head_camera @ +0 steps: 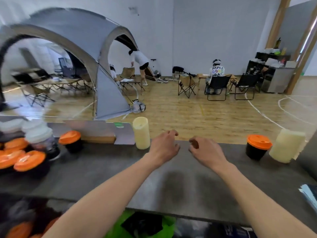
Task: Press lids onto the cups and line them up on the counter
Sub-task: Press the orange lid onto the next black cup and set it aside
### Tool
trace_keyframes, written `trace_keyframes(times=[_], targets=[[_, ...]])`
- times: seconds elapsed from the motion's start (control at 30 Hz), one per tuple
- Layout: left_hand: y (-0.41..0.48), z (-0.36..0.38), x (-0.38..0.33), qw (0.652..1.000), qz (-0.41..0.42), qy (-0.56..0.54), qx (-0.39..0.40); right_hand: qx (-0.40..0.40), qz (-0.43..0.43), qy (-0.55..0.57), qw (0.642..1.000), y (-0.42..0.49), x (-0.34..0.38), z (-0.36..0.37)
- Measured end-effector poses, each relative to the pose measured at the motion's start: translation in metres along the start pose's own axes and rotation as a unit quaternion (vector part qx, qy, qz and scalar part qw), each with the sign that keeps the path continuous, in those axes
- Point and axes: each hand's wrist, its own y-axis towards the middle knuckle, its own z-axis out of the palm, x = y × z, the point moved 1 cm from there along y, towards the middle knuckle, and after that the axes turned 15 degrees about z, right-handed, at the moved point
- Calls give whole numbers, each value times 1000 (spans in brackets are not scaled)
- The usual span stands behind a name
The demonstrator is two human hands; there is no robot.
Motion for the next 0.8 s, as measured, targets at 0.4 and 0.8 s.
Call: trace_keyframes(times=[0.4, 0.8], targets=[[-213, -156, 218, 991, -71, 97, -65, 56, -167, 87, 981, -94, 286, 123], [-346, -217, 345, 973, -146, 162, -73, 167, -216, 148, 950, -156, 449, 213]])
